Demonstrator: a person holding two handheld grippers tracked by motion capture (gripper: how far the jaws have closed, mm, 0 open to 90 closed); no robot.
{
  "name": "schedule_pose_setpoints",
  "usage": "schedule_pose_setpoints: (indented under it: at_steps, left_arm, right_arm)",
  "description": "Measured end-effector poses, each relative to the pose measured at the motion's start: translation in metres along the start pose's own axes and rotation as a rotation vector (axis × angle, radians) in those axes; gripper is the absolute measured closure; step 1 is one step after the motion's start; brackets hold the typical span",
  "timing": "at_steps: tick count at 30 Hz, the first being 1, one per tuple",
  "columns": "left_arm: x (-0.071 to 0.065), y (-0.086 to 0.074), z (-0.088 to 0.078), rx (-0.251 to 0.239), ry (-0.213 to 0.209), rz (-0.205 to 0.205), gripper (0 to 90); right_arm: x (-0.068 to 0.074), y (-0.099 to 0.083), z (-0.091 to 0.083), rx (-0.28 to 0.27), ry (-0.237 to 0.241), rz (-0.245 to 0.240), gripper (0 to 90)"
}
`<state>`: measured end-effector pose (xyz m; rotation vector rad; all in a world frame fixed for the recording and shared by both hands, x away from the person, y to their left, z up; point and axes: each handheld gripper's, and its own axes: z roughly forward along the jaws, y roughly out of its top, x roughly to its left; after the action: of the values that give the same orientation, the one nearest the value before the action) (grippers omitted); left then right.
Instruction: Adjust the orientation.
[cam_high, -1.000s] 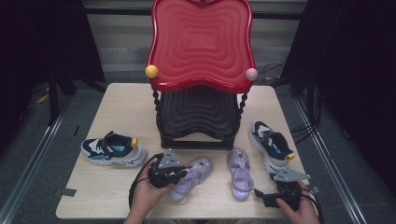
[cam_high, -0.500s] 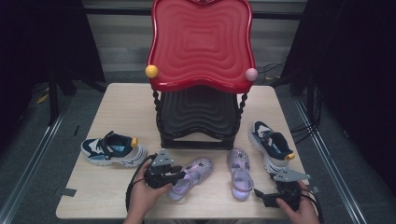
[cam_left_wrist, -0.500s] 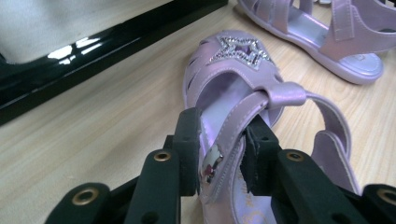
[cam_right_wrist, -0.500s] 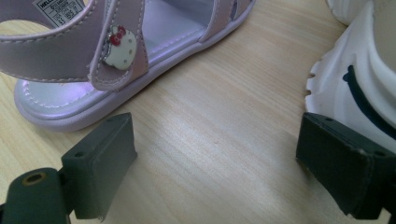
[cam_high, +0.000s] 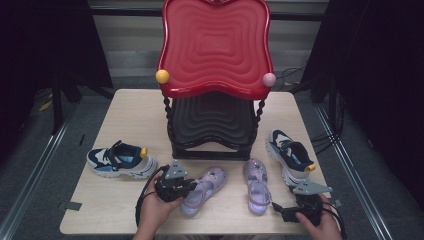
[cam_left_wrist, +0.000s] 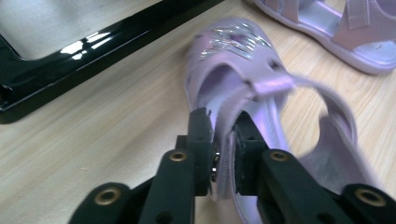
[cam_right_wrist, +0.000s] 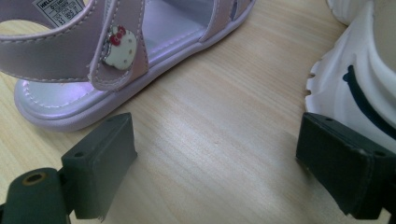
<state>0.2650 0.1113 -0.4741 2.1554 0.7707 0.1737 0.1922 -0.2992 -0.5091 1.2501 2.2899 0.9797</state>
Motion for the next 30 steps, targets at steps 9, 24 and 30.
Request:
schedule_pose_setpoints:
  at_steps: [9,24,30]
  left_arm:
    - [0.002,0.001,-0.009,-0.016,0.036,0.036,82.8]
    - [-0.001,0.010,-0.028,-0.091,0.047,0.041,82.7]
    - [-0.002,0.015,-0.035,-0.119,0.044,0.037,82.7]
  right_arm:
    - [0.000,0.000,0.000,0.000,0.000,0.001,11.1]
    - [0.000,0.000,0.000,-0.001,0.003,0.002,11.1]
    - [0.000,0.000,0.000,-0.002,0.005,0.002,11.0]
